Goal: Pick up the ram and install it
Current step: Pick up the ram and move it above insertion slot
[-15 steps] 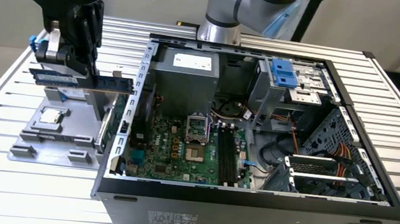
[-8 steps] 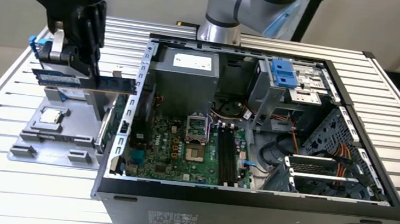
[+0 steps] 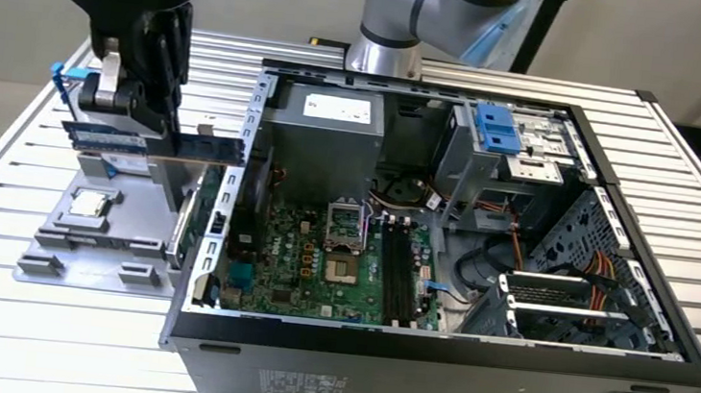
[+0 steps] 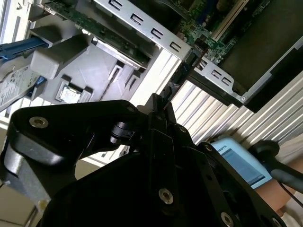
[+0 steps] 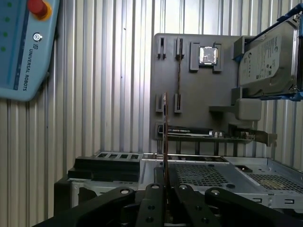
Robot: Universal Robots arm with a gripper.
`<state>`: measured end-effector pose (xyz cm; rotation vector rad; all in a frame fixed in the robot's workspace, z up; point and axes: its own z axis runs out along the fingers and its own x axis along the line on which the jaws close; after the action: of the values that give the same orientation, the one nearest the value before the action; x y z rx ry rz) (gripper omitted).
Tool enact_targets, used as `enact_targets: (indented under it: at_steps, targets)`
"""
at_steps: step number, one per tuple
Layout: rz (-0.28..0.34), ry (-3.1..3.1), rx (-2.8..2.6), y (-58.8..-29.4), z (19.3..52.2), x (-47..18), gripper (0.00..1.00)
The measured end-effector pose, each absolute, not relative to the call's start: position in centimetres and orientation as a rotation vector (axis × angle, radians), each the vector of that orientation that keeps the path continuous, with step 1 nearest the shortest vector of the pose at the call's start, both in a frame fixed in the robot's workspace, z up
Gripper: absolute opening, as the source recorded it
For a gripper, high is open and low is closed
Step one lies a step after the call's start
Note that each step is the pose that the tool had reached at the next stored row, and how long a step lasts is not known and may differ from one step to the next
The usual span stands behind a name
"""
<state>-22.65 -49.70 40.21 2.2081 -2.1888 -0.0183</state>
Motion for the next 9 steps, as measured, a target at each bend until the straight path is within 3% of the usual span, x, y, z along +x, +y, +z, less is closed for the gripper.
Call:
enact_targets:
  at_steps: [9]
  targets:
    - [-0.018,-2.189,2.208,-49.70,40.21,-22.16,0.00]
